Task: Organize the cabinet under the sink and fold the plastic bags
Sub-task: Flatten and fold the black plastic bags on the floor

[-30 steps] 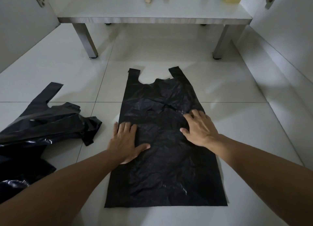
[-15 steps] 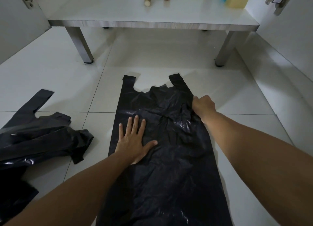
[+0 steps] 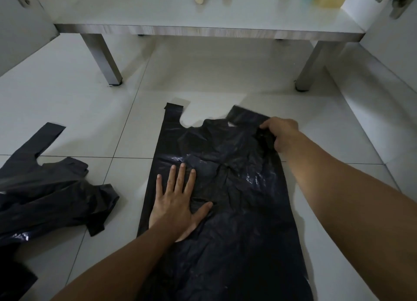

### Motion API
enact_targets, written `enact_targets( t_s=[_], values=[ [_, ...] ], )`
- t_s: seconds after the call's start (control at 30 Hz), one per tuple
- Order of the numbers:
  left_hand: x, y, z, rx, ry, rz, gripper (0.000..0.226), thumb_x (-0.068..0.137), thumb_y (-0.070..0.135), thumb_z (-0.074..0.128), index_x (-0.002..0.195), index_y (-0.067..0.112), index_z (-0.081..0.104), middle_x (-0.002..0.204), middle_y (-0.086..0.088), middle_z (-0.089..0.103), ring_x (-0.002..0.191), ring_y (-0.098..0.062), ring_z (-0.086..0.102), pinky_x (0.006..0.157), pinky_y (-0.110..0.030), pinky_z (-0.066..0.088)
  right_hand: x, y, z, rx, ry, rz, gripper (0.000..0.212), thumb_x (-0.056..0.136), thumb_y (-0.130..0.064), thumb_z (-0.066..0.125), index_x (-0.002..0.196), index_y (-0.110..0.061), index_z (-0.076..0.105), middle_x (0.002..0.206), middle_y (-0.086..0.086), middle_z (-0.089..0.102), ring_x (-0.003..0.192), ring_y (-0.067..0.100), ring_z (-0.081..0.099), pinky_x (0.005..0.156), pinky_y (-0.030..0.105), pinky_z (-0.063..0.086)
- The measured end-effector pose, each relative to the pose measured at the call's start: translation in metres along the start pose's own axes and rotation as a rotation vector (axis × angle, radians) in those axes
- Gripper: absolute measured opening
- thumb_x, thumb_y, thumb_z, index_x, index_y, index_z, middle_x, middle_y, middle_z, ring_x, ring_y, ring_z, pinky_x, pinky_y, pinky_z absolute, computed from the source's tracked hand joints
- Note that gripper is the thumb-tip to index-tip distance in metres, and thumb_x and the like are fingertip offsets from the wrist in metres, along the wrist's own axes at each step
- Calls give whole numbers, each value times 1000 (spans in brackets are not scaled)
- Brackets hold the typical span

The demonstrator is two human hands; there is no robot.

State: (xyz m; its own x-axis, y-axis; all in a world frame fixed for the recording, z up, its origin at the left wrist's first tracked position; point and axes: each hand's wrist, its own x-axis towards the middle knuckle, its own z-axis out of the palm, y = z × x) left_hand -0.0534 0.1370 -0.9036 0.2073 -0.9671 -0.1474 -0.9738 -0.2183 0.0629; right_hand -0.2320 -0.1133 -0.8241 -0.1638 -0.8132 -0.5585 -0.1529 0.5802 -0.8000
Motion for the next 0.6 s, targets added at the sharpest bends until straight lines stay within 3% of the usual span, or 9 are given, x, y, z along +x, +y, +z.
enact_targets(
  t_s=[0.07,0.13,0.23,0.3,0.37,0.43,0.47,0.53,0.6],
  values=[
    [0,1,-1,9,-11,-4,95,75,84,-11,149,26,-26,155,-2,-34,141,-22,-34,117,-51,-16,11,2,-11,17,42,-14,33,80,3,66,113,-1,63,97,16,67,83,23,63,79,35,55],
    [0,1,-1,9,-3,-4,96,73,84,-14,149,26,-25,156,-3,-33,142,-23,-33,117,-52,-14,23,6,-22,-14,58,-59,40,84,-4,63,124,-1,60,121,16,65,95,24,65,84,36,55],
    [1,1,2,-1,11,-6,95,77,85,-8,150,26,-22,157,-3,-29,143,-23,-30,118,-52,-12,25,13,-26,-120,190,-175,43,84,-8,60,126,-4,56,122,10,62,105,27,63,87,32,54],
    [1,0,2,-4,16,-6,94,79,84,-4,150,25,-20,157,-3,-27,143,-23,-30,118,-52,-11,9,21,-22,-212,290,-368,45,84,-4,58,129,-7,48,118,7,54,104,24,55,85,29,44],
    [1,1,1,-1,10,-7,95,77,85,-6,150,25,-20,157,-3,-28,143,-23,-30,118,-52,-12,-12,37,-16,-452,317,-686,41,84,-5,58,124,-9,52,123,8,56,112,26,53,94,35,43],
    [0,1,-1,13,-15,-7,96,74,84,-12,149,25,-24,156,-3,-32,142,-23,-33,117,-51,-14,-31,63,-9,-718,172,-923,33,89,-13,57,122,-10,58,125,9,59,118,29,52,101,39,40],
    [0,1,-2,19,-28,-8,96,73,84,-14,149,25,-27,155,-3,-34,141,-23,-34,117,-51,-15,-38,76,-6,-856,60,-954,36,94,-22,55,129,-10,56,133,10,56,126,31,48,107,39,36],
    [1,1,-3,22,-37,-9,96,73,83,-14,148,25,-28,155,-3,-34,141,-23,-34,117,-52,-15,-43,96,-1,-1146,-127,-869,60,100,-47,40,151,-18,32,159,8,27,147,29,22,120,45,18],
    [0,1,-3,33,-47,-11,95,74,83,-12,148,25,-28,155,-3,-34,141,-23,-34,117,-52,-15,-35,109,-1,-1354,-181,-780,74,96,-67,18,157,-28,3,165,1,-4,152,25,-5,122,50,0]
  ],
)
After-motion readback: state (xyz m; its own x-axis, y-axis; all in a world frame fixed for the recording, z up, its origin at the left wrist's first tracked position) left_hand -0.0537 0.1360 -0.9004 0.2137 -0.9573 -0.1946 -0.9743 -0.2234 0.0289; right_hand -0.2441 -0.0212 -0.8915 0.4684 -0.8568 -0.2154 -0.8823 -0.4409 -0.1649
